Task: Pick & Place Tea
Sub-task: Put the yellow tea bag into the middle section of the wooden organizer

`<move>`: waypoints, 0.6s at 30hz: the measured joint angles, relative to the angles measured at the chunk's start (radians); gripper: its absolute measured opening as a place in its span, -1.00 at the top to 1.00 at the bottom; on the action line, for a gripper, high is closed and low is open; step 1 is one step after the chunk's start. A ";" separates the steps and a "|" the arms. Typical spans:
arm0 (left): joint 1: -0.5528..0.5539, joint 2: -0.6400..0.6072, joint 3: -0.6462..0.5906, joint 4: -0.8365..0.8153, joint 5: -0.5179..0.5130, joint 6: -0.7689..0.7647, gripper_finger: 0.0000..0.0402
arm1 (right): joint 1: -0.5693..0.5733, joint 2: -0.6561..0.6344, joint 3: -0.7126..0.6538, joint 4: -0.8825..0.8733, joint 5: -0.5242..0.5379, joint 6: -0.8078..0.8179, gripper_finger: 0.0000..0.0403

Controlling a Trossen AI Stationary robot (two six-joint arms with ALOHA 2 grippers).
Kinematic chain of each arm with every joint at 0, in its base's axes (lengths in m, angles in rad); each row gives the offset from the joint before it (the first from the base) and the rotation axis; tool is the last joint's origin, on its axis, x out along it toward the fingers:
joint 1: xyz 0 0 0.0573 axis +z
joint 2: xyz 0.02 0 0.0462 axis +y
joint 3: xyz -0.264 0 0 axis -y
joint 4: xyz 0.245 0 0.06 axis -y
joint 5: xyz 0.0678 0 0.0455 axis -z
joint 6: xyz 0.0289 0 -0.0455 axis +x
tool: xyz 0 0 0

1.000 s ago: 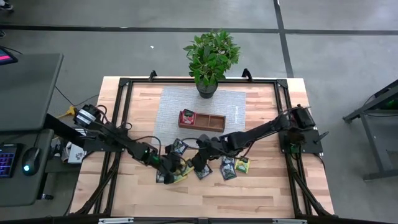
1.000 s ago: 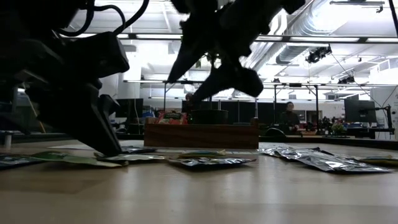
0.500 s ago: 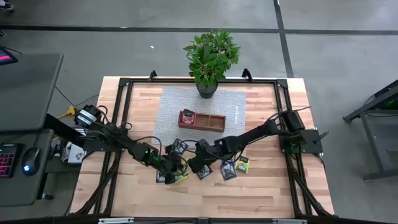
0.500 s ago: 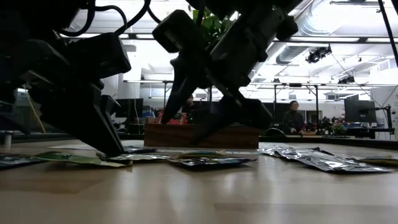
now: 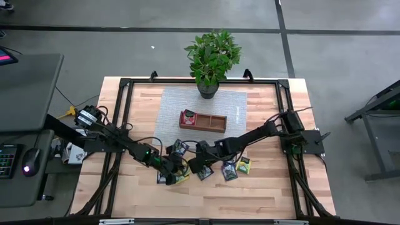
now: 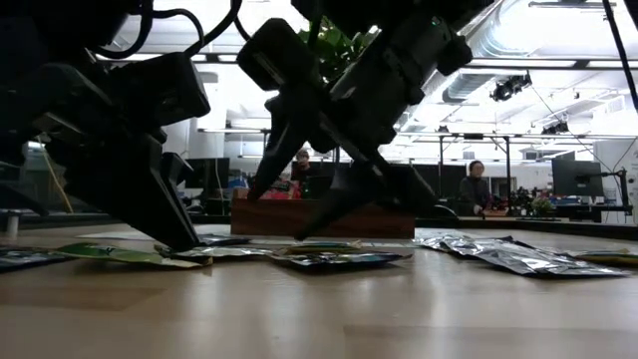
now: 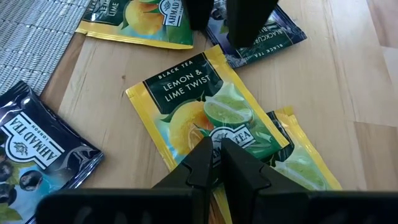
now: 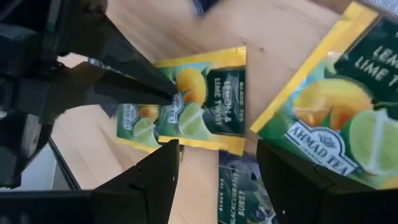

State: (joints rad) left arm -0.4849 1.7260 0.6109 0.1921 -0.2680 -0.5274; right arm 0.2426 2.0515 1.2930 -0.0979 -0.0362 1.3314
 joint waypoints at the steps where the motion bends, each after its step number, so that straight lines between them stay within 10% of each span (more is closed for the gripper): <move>1: 0.000 0.000 0.000 0.000 0.000 0.000 0.85 | 0.001 0.005 0.000 0.012 -0.001 0.000 -0.05; 18: 0.000 0.000 -0.002 0.008 0.000 0.017 0.85 | -0.001 0.088 0.003 0.163 -0.046 0.059 -0.04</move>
State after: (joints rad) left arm -0.4847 1.7264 0.6094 0.2004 -0.2684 -0.5101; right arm 0.2420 2.1398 1.2957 0.0652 -0.0824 1.3909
